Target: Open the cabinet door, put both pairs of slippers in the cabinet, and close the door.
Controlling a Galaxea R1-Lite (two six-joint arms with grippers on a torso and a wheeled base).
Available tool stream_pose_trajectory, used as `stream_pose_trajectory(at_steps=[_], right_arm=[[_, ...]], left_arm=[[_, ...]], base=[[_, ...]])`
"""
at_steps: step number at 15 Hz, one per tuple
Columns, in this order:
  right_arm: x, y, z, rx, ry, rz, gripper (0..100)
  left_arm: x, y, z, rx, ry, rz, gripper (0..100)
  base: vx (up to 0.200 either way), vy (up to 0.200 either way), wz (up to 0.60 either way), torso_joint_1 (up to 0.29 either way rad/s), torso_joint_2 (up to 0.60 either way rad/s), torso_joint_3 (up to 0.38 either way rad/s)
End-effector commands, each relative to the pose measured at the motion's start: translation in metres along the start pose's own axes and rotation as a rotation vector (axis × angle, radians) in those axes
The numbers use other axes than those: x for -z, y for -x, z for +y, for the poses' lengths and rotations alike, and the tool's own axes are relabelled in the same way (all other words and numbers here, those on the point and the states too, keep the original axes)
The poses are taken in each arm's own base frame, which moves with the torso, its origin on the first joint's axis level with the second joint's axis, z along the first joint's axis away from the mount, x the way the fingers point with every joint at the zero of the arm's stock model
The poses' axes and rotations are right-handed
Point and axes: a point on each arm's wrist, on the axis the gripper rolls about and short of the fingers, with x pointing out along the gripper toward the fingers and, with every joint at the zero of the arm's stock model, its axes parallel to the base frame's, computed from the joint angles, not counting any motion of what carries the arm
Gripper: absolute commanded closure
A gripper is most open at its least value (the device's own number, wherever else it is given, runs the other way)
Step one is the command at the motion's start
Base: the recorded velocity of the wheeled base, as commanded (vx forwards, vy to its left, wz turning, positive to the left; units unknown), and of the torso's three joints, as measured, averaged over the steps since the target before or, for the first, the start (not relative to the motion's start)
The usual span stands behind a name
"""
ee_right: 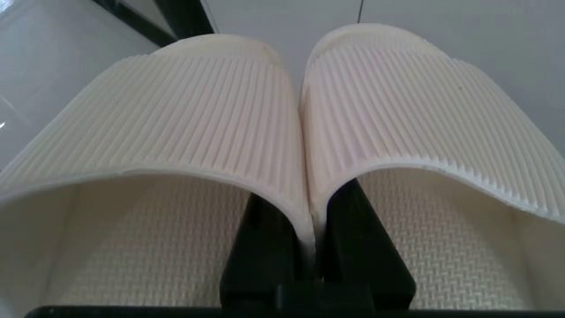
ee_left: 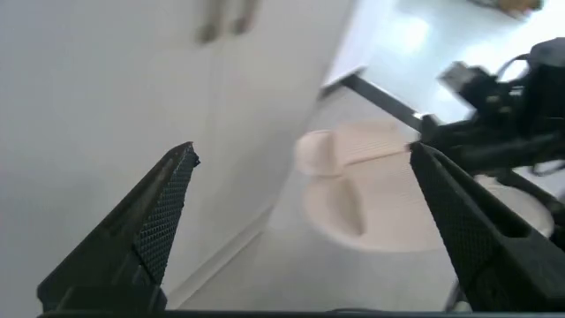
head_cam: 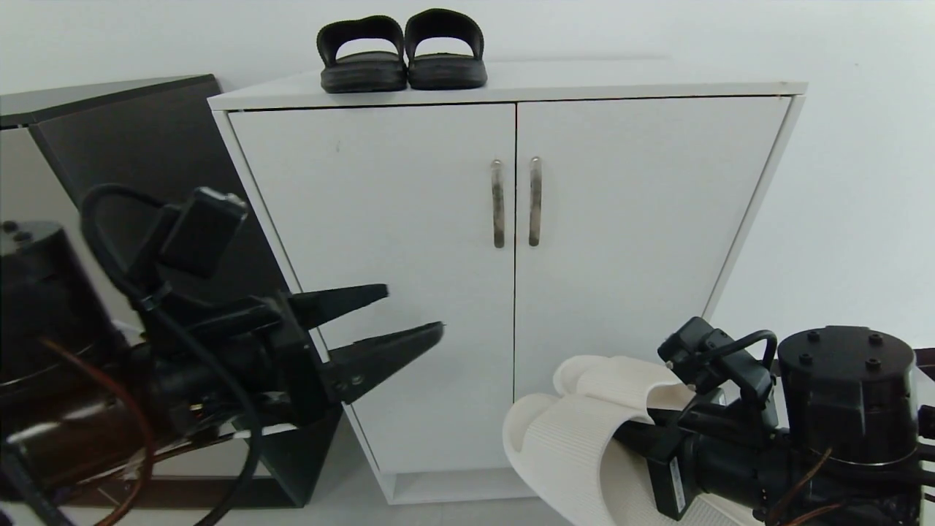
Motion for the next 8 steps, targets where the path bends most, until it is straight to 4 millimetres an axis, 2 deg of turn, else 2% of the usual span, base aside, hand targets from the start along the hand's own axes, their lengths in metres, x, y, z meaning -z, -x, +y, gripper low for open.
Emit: stream_pose_trajectory(at_steps=[1, 3, 5, 8], right_arm=[[0.002, -0.003, 0.0, 0.001, 0.001, 0.01, 100], [0.001, -0.001, 0.0, 0.002, 0.002, 0.004, 100], [0.001, -0.002, 0.0, 0.002, 0.017, 0.007, 100], [0.0, -0.004, 0.001, -0.001, 0.023, 0.004, 100]], left_arm=[[-0.004, -0.049, -0.017, 0.141, 0.012, 0.035, 0], [-0.027, -0.063, -0.045, 0.23, 0.092, 0.052, 0], [-0.038, -0.088, -0.042, 0.233, 0.101, 0.042, 0], [-0.049, -0.103, -0.035, 0.278, 0.132, 0.031, 0]], base=[[0.0, 0.0, 0.0, 0.0, 0.0, 0.0], [0.0, 0.0, 0.0, 0.0, 0.0, 0.0], [0.0, 0.0, 0.0, 0.0, 0.0, 0.0], [0.0, 0.0, 0.0, 0.0, 0.0, 0.0]])
